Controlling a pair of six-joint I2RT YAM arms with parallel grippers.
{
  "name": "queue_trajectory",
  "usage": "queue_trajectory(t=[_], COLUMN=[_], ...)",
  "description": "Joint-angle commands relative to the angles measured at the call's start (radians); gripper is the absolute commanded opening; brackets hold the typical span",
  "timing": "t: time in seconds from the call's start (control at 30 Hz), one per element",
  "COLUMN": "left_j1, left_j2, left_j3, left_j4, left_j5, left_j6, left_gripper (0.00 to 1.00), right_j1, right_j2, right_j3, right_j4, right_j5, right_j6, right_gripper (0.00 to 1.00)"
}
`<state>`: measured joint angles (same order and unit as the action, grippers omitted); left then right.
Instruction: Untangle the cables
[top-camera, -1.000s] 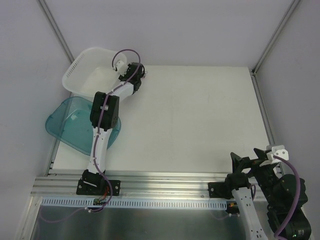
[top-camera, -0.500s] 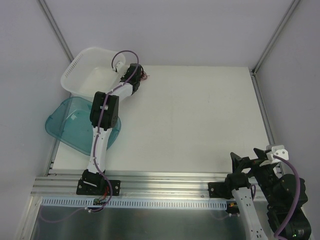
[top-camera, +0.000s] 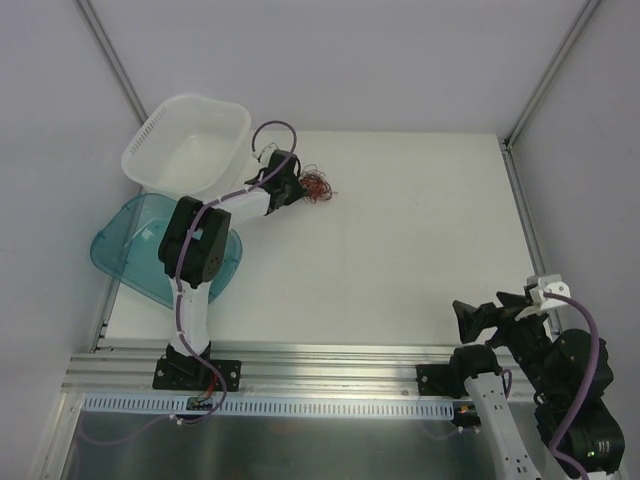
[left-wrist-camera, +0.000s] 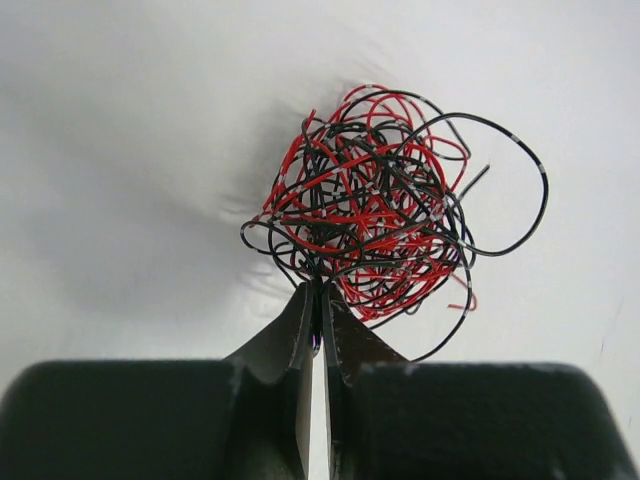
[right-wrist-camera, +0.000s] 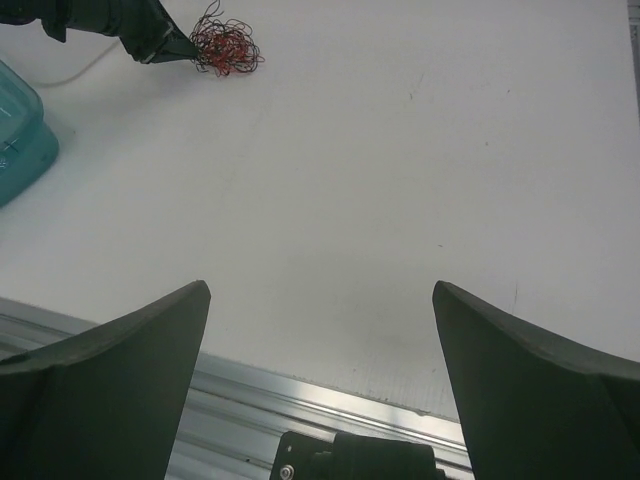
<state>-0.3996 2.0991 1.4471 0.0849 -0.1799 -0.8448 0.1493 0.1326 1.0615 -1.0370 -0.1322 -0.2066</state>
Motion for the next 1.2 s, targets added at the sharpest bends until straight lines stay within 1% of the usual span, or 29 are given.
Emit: queue_trajectory(t=[0.0,0.03,0.1,0.13,0.2,0.23,0.3,0.33,0.43,0.47,0.53,0.6,0.67,0.73,0.83,0.87,0.9,0.97,1.0,1.07,1.1,1.13,1.17], left_j1=[-0.056,-0.083,-0.116,-0.131,-0.185,-0.208,-0.267,-0.286,-0.356,-0.376,-0.422,-0.45,-0.461,-0.475,-0.485,-0.489,-0.492,-0.499,-0.501,-0.51,-0.515,-0.518,-0.525], left_j2=[-0.164,-0.189,-0.255,-0.276,-0.339,-0.358,-0.408,-0.437,-0.496,-0.511,-0.556,-0.588,-0.634,-0.677,-0.712,-0.715,-0.717,-0.709,-0.705,-0.692,-0.689,-0.682,-0.679], left_j3=[-0.102,-0.153,-0.204,-0.253,-0.298,-0.341,-0.378,-0.408,-0.467,-0.481,-0.525,-0.556,-0.594,-0.622,-0.649,-0.656,-0.66,-0.662,-0.662,-0.659,-0.656,-0.651,-0.648], left_j4=[-0.053,-0.072,-0.08,-0.108,-0.128,-0.138,-0.149,-0.16,-0.175,-0.181,-0.185,-0.186,-0.186,-0.186,-0.185,-0.185,-0.185,-0.186,-0.186,-0.183,-0.183,-0.185,-0.186], left_j5=[0.149,0.178,0.218,0.235,0.261,0.272,0.292,0.301,0.307,0.306,0.28,0.254,0.229,0.197,0.186,0.151,0.146,0.148,0.151,0.148,0.146,0.145,0.142], left_j6=[0.09,0.104,0.142,0.162,0.2,0.214,0.242,0.253,0.277,0.286,0.294,0.286,0.268,0.26,0.242,0.231,0.227,0.22,0.217,0.201,0.196,0.191,0.185], left_gripper=[0.0,0.0,0.0,0.0,0.0,0.0,0.0,0.0,0.0,0.0,0.0,0.0,0.03,0.07,0.08,0.07,0.08,0.08,0.08,0.08,0.08,0.08,0.08], right_j1=[0.006,0.006,0.004,0.004,0.004,0.004,0.004,0.006,0.007,0.009,0.021,0.051,0.081,0.139,0.251,0.278,0.324,0.366,0.403,0.436,0.47,0.483,0.495], right_j2=[0.102,0.122,0.172,0.189,0.243,0.26,0.301,0.349,0.419,0.43,0.447,0.458,0.47,0.487,0.518,0.525,0.541,0.561,0.588,0.62,0.636,0.671,0.683], right_j3=[0.02,0.02,0.017,0.011,0.0,-0.015,-0.035,-0.055,-0.109,-0.154,-0.204,-0.274,-0.329,-0.36,-0.429,-0.446,-0.468,-0.521,-0.534,-0.555,-0.558,-0.555,-0.554], right_j4=[-0.014,-0.026,-0.034,-0.031,-0.021,-0.005,0.012,0.028,0.081,0.101,0.167,0.242,0.291,0.368,0.483,0.515,0.585,0.659,0.728,0.787,0.831,0.848,0.864], right_j5=[-0.023,-0.029,-0.075,-0.102,-0.182,-0.197,-0.23,-0.242,-0.294,-0.305,-0.307,-0.274,-0.236,-0.218,-0.121,-0.074,-0.055,-0.015,-0.004,0.02,0.031,0.042,0.052], right_j6=[0.067,0.075,0.088,0.088,0.101,0.116,0.153,0.194,0.254,0.275,0.295,0.332,0.378,0.41,0.484,0.505,0.544,0.587,0.622,0.641,0.644,0.644,0.647], right_gripper=[1.0,1.0,1.0,1.0,1.0,1.0,1.0,1.0,0.99,1.0,1.0,1.0,1.0,1.0,0.97,0.96,0.95,0.92,0.89,0.86,0.83,0.81,0.77])
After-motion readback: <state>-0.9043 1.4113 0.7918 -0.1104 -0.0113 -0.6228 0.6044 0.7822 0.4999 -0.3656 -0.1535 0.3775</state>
